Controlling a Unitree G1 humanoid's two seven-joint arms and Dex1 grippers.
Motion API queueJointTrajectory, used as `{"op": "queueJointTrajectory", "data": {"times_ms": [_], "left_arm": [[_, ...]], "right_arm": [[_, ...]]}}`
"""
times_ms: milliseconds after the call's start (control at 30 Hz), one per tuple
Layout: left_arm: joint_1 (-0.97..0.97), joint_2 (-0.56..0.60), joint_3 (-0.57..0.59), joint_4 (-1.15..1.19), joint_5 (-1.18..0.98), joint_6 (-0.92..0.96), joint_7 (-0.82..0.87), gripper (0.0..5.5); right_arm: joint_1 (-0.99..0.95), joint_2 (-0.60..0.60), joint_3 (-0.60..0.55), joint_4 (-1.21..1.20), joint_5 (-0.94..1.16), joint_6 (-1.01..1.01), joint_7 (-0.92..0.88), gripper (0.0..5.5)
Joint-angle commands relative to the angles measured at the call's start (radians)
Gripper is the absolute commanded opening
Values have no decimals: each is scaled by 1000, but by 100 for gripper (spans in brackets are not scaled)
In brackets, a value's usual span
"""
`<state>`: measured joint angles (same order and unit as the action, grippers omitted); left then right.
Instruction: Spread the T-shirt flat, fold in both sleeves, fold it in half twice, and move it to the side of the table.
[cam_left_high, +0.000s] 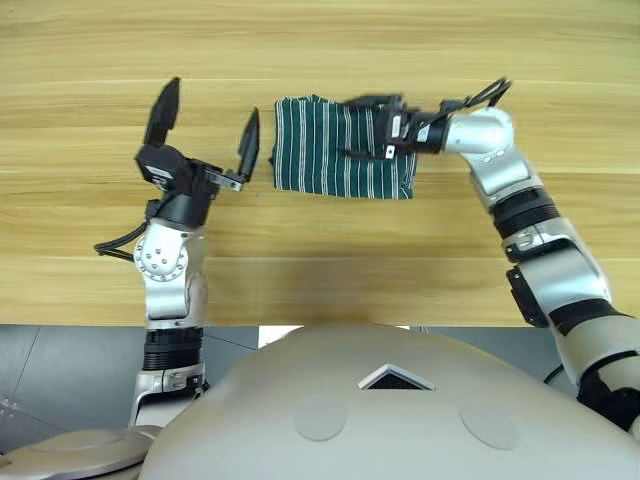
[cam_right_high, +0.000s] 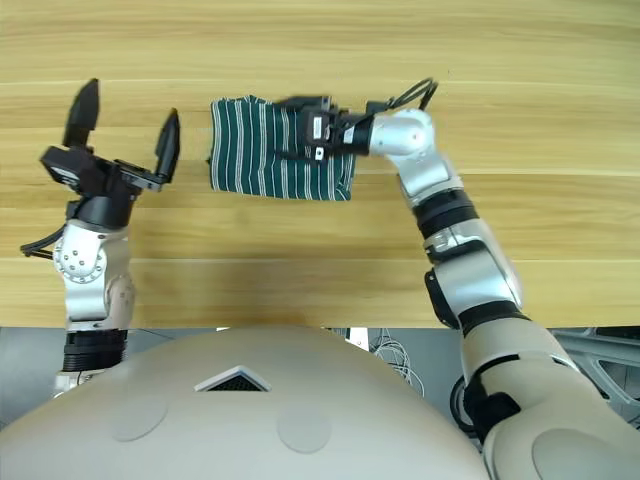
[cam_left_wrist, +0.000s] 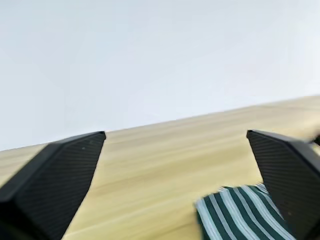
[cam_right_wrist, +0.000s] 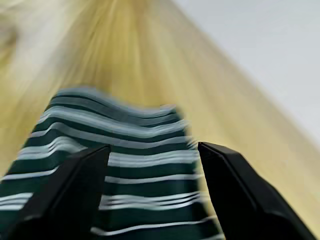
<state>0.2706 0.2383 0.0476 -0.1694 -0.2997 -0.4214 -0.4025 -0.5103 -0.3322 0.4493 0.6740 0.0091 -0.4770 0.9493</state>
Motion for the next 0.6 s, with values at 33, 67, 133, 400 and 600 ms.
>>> {"op": "queueJointTrajectory", "data": {"times_ms": [33, 67, 133, 400, 600], "left_arm": [[19, -1, 13, -10, -9, 7, -9, 511], [19, -4, 10, -5, -11, 12, -13, 511], [13, -8, 9, 13, 4, 13, -11, 511], [25, -24, 22, 5, -2, 18, -4, 511], [67, -38, 33, -15, -13, 6, -2, 511]], "right_arm": [[-129, 105, 23, 271, -99, 86, -44, 328], [-164, 128, 22, 353, -114, 101, -43, 328], [-219, 156, 22, 492, -146, 148, -38, 328], [-198, 18, -212, 686, -30, 282, -64, 328], [-9, -145, -524, 711, 134, 372, -361, 328]]}}
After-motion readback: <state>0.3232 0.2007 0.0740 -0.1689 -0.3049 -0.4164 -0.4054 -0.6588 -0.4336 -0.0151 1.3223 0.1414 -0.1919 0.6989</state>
